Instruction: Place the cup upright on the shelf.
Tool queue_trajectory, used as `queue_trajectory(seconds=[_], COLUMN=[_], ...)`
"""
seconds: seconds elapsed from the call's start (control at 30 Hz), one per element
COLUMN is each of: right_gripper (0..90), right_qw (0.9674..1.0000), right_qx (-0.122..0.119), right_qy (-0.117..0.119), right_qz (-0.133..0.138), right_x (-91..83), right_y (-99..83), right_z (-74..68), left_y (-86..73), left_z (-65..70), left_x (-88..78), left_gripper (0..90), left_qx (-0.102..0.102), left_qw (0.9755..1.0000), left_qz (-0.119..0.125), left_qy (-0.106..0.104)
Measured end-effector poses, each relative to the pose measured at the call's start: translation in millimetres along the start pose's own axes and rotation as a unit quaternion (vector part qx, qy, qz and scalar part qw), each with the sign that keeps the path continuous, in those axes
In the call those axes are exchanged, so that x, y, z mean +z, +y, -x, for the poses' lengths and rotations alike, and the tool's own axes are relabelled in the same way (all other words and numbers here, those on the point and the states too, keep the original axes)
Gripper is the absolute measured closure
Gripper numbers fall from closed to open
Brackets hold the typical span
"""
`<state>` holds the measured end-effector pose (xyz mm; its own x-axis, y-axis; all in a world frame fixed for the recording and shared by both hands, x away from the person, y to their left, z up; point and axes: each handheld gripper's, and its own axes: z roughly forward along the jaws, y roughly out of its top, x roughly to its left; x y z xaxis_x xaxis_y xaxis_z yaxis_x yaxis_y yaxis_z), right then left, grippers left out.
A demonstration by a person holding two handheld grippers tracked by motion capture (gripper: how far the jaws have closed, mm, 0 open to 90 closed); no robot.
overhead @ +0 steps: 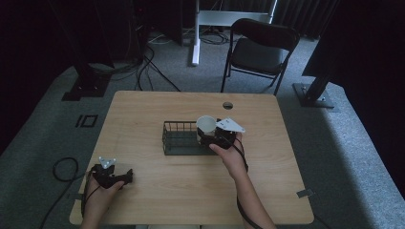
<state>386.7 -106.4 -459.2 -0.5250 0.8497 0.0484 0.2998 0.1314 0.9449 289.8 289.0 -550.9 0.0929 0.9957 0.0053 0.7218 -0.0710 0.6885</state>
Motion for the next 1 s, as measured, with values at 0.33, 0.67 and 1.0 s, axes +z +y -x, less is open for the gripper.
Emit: queue_trajectory(seconds=[0.33, 0.67, 1.0], right_gripper=[12.5, 12.9, 12.9], right_qw=[0.9998, 0.9997, 0.9999], right_qx=[-0.014, -0.012, -0.008], right_qy=[0.003, 0.007, -0.008], right_qz=[0.01, 0.018, 0.011], right_x=[-19.6, -42.8, -60.9], right_y=[2.3, -1.6, -14.2], right_z=[7.9, 17.3, 28.4], left_y=[0.0, 0.0, 0.0], left_z=[0.0, 0.0, 0.0], left_x=[0.1, 0.0, -0.1], left_gripper=[1.1, 1.1, 1.1], left_qx=[0.0, 0.0, 0.0], left_qw=[1.0, 1.0, 1.0], left_qz=[0.0, 0.0, 0.0], left_qy=[0.0, 0.0, 0.0])
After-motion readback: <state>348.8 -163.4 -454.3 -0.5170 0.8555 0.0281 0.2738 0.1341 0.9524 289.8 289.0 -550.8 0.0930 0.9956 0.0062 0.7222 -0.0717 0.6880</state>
